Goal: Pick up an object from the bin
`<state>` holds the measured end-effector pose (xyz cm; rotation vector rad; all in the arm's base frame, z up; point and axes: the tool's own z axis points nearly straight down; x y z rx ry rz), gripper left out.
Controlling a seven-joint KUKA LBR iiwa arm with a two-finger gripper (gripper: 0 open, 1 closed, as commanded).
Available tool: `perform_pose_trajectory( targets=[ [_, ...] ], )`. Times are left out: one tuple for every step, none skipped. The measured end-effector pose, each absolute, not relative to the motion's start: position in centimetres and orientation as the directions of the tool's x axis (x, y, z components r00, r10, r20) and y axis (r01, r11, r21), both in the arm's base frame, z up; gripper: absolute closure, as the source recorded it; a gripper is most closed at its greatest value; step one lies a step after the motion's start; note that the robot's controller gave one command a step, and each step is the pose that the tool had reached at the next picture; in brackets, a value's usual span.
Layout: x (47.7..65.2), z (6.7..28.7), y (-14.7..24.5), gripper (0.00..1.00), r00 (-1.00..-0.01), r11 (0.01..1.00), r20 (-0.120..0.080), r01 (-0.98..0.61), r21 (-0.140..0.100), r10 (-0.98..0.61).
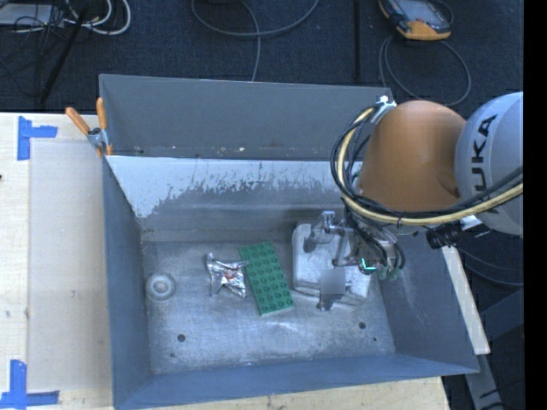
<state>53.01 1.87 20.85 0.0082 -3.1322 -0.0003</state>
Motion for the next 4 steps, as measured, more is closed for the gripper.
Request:
perform_pose_trajectory(
  targets=[
    [50.6, 27.6, 1.6, 0.00, -0.971, 0.971, -0.003, -0.238, -0.001, -0.238],
    [53.7, 20.1, 10.1, 0.00, -0.986, 0.986, 0.006, -0.167, 0.004, -0.167],
    [57.5, 11.1, 8.7, 0.00, -0.999, 0.999, 0.007, -0.050, 0.000, -0.050],
    [58.3, 8.1, 9.1, 0.00, -1.000, 1.000, -0.009, -0.001, 0.002, -0.001]
  ],
)
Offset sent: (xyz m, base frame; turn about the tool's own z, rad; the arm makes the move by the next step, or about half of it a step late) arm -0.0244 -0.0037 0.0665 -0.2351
